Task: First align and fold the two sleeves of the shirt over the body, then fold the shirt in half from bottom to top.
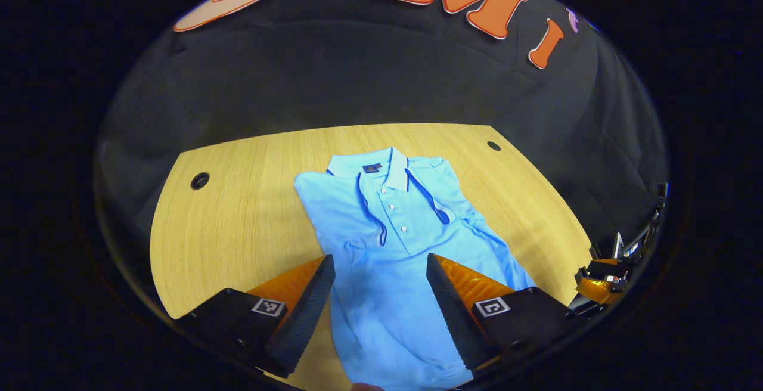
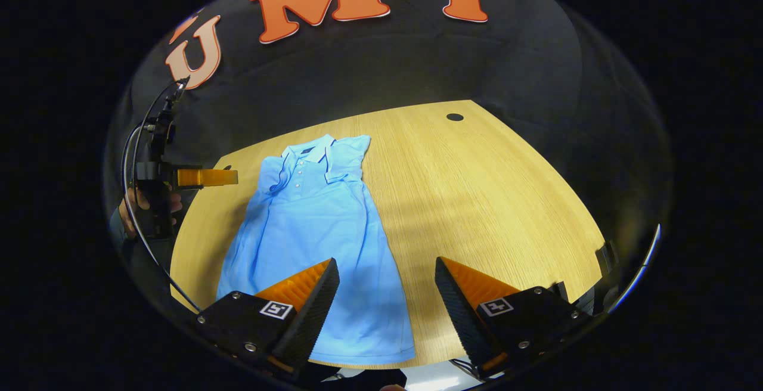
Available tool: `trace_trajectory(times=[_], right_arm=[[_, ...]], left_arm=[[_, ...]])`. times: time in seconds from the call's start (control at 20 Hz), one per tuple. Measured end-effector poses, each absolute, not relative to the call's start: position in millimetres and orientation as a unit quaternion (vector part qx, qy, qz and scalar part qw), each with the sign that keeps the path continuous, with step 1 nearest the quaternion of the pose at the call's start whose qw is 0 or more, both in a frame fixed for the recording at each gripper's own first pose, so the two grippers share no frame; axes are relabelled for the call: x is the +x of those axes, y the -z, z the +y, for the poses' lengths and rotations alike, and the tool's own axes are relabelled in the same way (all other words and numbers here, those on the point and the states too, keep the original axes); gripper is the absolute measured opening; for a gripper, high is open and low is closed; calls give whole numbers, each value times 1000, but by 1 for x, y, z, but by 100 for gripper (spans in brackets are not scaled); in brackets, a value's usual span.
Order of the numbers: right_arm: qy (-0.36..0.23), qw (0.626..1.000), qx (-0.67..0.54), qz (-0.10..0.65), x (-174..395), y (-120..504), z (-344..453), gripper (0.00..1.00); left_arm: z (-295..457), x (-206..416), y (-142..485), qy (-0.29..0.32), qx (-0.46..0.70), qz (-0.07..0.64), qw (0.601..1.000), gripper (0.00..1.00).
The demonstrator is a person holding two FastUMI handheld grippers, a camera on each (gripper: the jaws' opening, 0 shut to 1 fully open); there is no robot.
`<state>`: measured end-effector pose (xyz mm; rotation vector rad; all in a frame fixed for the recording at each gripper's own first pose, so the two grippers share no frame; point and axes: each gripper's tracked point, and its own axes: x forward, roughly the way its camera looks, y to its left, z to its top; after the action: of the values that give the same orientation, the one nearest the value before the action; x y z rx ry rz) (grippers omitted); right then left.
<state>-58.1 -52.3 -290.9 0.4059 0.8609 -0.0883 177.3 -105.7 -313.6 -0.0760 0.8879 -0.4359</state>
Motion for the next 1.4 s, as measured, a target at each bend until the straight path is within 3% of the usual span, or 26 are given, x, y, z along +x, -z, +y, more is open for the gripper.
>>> trace_trajectory(times=[0.7, 1.0, 1.15, 1.25, 1.3, 1.35, 1.4], right_arm=[[-50, 849, 149, 505, -145, 358, -8, 98], [-63, 838, 125, 527, -156, 377, 2, 96], [-52, 833, 107, 541, -162, 388, 0, 93], [-39, 835, 88, 542, -162, 391, -3, 83], [-38, 835, 83, 543, -159, 391, -3, 72], [-31, 830, 88, 550, -160, 391, -3, 50], [-20, 826, 98, 555, -158, 392, -5, 34]], left_arm=[[-40, -36, 383, 131, -23, 523, 842, 100], [-15, -83, 430, 108, 1, 575, 811, 100], [-18, -84, 430, 116, 39, 565, 816, 98], [-29, -85, 428, 125, 39, 559, 819, 96], [-37, -87, 430, 126, 38, 554, 822, 95], [-47, -86, 428, 129, 35, 550, 824, 73], [-59, -84, 429, 133, 33, 543, 828, 51]])
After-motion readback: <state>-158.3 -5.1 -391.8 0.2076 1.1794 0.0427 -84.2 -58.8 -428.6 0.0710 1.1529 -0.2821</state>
